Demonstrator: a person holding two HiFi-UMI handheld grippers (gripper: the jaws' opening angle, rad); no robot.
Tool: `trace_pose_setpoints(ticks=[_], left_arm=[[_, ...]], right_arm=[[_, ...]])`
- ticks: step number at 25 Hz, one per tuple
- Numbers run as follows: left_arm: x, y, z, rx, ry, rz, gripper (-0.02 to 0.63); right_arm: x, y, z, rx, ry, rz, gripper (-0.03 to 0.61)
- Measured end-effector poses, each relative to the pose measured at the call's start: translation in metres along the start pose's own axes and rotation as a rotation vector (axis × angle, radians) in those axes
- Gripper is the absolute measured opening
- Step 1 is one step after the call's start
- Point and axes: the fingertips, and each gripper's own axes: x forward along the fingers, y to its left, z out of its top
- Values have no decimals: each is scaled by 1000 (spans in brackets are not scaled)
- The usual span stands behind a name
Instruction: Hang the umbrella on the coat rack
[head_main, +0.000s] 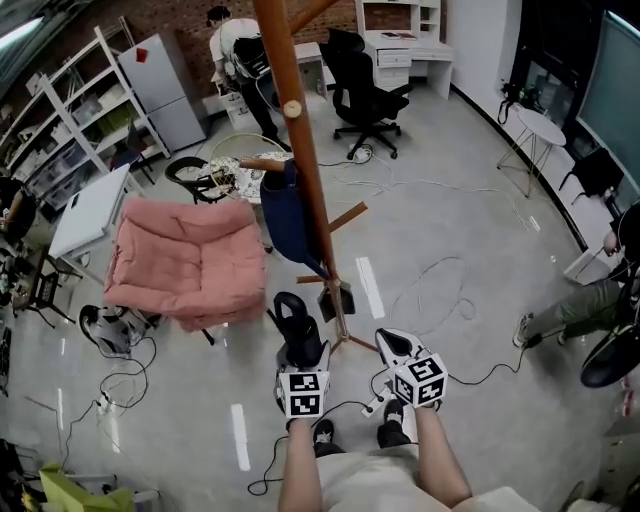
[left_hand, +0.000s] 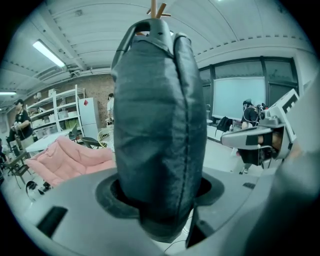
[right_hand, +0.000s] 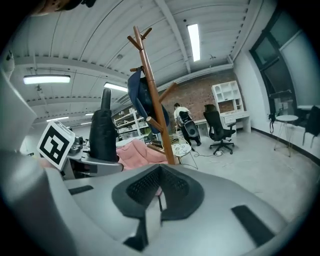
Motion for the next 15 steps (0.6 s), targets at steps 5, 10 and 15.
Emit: trace_pose_setpoints(ticks=[5,10,15], left_arm=[[0,-8,0,-13,5,48,267],[1,-11,3,-41,3,96,267],[7,-25,5,-72,9,126,267]], right_arm=[[2,-3,3,-39,12,57,3],[7,-7,11,-58,18,113,3],[6,-13,12,-72,34,162,3]])
